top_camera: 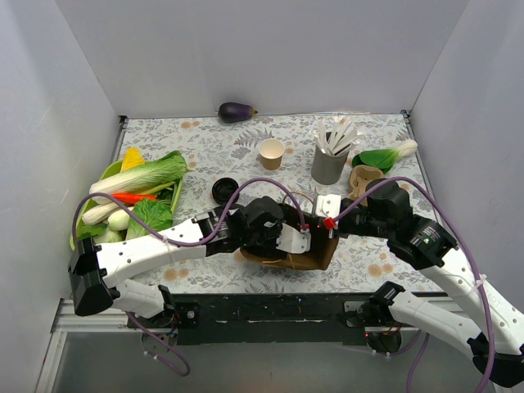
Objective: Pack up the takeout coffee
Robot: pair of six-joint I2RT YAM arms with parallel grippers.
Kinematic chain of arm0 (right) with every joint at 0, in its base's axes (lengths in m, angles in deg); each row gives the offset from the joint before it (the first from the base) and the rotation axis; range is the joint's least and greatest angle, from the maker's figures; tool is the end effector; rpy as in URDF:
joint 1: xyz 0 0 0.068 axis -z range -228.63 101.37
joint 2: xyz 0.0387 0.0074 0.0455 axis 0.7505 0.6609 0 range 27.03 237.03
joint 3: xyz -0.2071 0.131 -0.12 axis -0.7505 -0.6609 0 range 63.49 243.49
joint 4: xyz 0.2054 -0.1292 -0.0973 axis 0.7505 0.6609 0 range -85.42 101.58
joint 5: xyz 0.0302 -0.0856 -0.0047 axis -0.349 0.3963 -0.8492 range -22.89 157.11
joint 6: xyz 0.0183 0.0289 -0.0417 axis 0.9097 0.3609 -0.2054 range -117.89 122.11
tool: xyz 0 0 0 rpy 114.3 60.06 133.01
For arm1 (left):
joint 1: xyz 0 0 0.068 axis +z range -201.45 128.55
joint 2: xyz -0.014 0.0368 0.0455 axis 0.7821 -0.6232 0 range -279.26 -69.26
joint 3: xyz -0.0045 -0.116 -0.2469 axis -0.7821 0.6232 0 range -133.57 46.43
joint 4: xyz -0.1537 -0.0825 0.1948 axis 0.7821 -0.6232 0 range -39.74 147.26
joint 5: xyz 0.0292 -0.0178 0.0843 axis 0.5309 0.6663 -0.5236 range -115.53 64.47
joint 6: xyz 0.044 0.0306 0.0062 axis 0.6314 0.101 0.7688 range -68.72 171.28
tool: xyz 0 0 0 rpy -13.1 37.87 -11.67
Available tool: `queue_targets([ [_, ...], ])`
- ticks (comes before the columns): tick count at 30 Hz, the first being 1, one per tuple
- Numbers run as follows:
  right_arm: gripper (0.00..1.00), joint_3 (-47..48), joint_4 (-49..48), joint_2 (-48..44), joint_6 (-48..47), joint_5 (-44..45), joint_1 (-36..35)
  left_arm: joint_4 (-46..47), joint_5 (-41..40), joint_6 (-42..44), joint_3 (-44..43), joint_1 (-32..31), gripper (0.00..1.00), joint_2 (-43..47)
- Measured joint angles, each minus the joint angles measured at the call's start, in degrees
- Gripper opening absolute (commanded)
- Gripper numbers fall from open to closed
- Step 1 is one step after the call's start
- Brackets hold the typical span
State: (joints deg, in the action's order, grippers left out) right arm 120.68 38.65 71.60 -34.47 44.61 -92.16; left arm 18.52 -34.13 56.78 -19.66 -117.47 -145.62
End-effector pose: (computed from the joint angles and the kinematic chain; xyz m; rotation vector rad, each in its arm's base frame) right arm 0.1048 0.1182 0.3718 -1.4387 1.3057 0.4617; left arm 0.1192 -0.2549 0.3029 1.3672 2.0158 -0.3004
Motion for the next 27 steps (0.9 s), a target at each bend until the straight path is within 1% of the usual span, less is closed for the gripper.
queue_targets([
  [12,0.01,-0.83,-0.85,-0.39,-0.02,-0.79,0.0,3.13,-2.29,-0.48,1.42,-0.22,0.0,0.0],
  [18,0.01,-0.83,-0.79,-0.39,0.28,-0.61,0.0,6.14,-3.48,-0.37,5.95,-0.15,0.0,1.49],
  [27,0.01,-0.85,-0.28,-0.37,1.55,-1.99,0.0,9.01,-4.09,0.02,8.37,-0.09,0.0,2.14],
])
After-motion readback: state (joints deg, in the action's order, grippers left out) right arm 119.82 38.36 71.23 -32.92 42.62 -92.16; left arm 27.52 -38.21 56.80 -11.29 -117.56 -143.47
